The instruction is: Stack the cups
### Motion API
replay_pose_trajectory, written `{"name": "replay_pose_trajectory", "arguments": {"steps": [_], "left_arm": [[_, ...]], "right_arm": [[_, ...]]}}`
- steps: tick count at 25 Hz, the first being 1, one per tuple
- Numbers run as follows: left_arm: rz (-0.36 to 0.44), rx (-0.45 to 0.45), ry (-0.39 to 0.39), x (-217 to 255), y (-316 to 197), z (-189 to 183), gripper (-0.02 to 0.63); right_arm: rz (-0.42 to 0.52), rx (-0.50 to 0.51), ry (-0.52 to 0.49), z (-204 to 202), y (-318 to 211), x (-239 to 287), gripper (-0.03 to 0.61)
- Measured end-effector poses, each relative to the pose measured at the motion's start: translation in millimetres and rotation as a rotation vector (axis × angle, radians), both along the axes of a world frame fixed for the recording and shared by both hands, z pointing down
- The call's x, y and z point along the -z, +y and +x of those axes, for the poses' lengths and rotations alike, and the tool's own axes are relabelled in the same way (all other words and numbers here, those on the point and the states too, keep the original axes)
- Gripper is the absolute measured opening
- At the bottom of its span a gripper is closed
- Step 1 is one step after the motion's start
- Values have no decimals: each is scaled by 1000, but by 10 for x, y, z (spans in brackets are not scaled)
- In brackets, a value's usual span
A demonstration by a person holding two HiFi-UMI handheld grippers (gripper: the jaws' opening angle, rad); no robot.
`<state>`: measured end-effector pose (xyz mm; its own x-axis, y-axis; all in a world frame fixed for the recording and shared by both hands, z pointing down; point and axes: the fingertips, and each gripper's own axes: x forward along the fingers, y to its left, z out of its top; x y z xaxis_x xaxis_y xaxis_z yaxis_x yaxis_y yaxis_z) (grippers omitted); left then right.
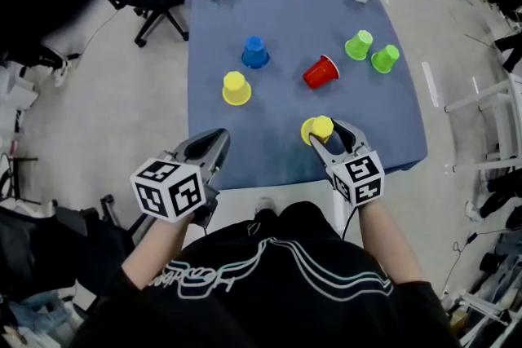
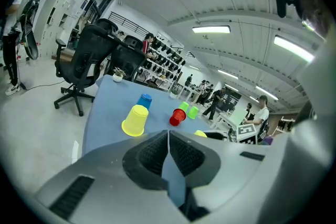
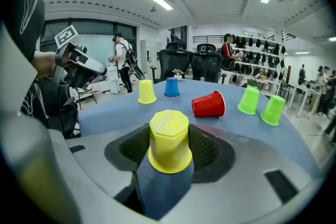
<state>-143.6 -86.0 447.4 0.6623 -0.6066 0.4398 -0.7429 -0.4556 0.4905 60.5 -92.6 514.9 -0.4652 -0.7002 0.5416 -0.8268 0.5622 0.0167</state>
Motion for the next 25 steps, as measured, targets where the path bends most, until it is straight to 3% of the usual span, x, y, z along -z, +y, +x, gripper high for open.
{"name": "replay_pose_trajectory", "arguments": {"steps": [8,25], "left_arm": [[0,10,12,16,19,-51,31],[-6,88,-5,-4,205,-387,31]], "right_arm": [[21,27,-12,-133,14,154,247],[23,206,-31,-867,87,219,247]]}}
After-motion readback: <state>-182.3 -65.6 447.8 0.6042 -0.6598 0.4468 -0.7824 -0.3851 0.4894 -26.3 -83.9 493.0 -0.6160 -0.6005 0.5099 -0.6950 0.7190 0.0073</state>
